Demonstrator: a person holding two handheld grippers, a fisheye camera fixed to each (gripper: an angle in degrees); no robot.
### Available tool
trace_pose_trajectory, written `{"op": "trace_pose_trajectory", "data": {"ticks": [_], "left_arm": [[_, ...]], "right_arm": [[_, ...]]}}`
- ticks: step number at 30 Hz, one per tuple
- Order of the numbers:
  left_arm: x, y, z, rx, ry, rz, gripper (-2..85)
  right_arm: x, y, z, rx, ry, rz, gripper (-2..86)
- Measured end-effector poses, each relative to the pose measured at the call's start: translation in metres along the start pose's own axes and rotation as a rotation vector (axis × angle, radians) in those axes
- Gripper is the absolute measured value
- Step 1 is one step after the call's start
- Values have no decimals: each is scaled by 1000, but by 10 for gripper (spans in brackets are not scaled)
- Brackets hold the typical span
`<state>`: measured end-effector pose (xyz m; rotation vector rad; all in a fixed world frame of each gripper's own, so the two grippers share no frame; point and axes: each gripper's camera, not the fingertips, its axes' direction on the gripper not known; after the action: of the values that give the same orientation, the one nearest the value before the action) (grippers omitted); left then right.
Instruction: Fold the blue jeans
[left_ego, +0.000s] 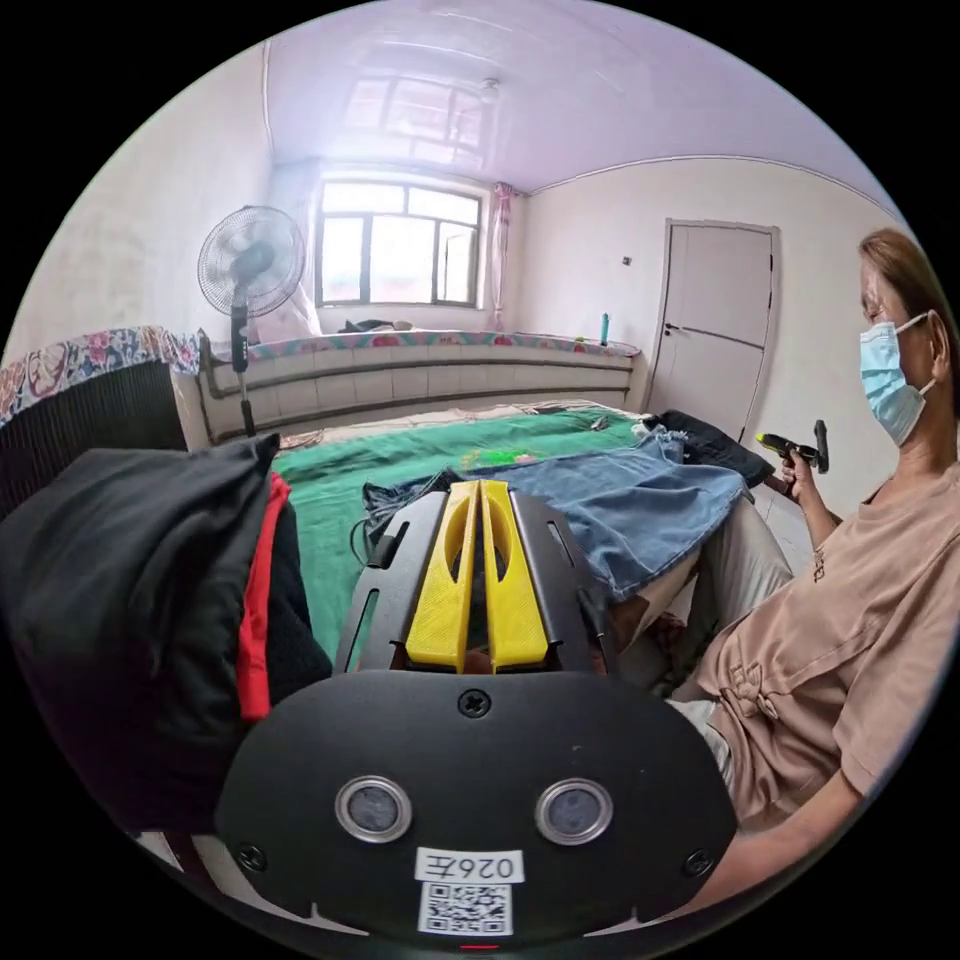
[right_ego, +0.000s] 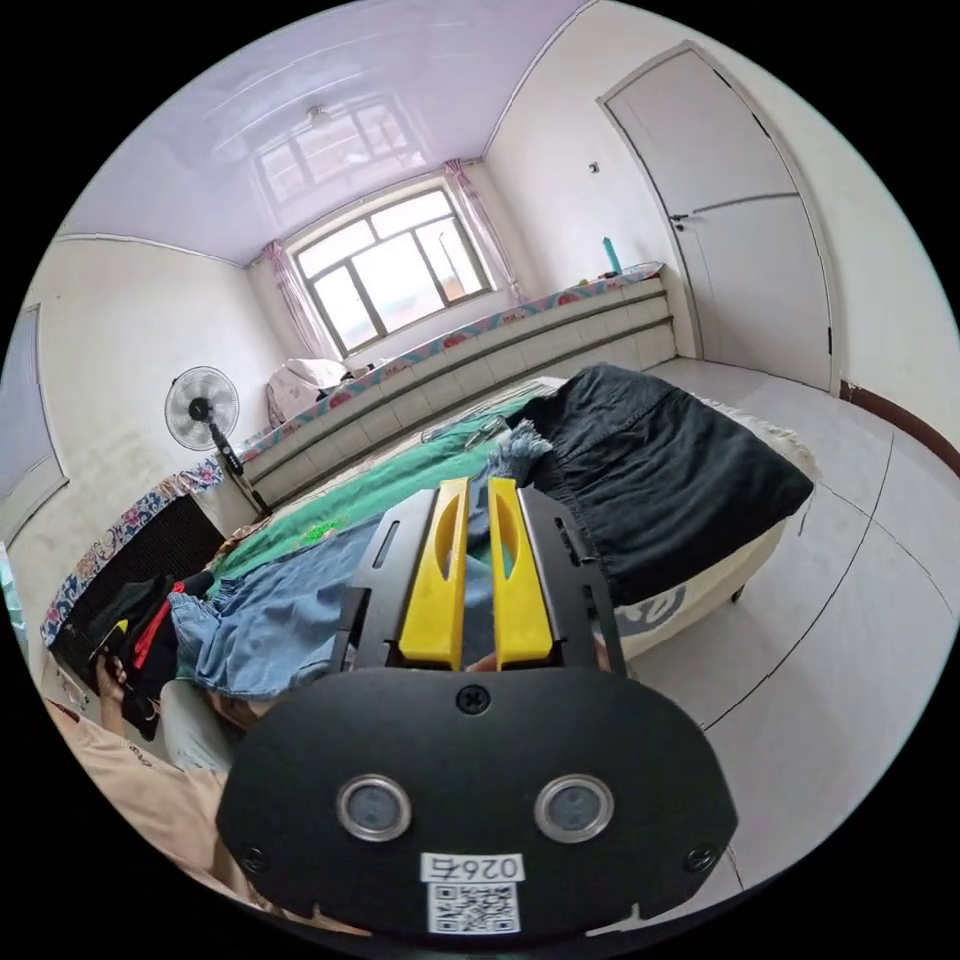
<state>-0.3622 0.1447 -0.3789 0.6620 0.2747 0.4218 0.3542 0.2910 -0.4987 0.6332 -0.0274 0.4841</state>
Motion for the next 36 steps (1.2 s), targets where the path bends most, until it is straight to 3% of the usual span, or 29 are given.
{"op": "trace_pose_trajectory", "data": {"ticks": [4,5,8,9,10,13,15,17,20,24,26,27,30,32,33,36], "left_arm": [[3,-45,87,-110,-34,-45,-10],[3,-52,122,-222,-65,-64,-10],[-2,-37,223,-809,-42,37,-9],[-6,-30,232,-878,-57,58,-8],[-9,-31,229,-855,-62,53,-8],[-42,-51,184,-525,-30,-123,-6],[-73,-72,162,-300,-143,-204,0],[-95,-87,170,-224,-230,-219,33],[-142,-101,231,-363,-202,-290,150],[-183,-84,342,-757,-109,-319,198],[-186,-75,372,-839,-70,-320,222],[-181,-80,377,-837,-151,-278,230],[-180,-88,391,-874,-131,-255,199],[-180,-93,393,-868,-127,-239,165],[-180,-97,389,-824,-106,-241,127],[-185,-109,377,-733,-41,-277,53]], "right_arm": [[-37,-8,73,-216,6,-128,-10],[-46,-7,100,-298,13,-152,-10],[-54,-2,164,-570,107,-185,-10],[-59,-3,174,-595,146,-199,-10],[-63,-5,176,-582,159,-208,-10],[-84,-29,174,-444,220,-258,-8],[-104,-58,184,-344,207,-321,5],[-121,-80,208,-328,152,-392,20],[-149,-104,270,-377,52,-548,40],[-182,-111,366,-549,-64,-703,79],[-193,-108,400,-606,-87,-753,108],[-198,-104,422,-660,-94,-783,130],[-205,-89,471,-853,-90,-815,162],[-203,-94,471,-846,-128,-790,143],[-202,-94,468,-823,-133,-776,72],[-209,-94,453,-779,-97,-786,-3]]}}
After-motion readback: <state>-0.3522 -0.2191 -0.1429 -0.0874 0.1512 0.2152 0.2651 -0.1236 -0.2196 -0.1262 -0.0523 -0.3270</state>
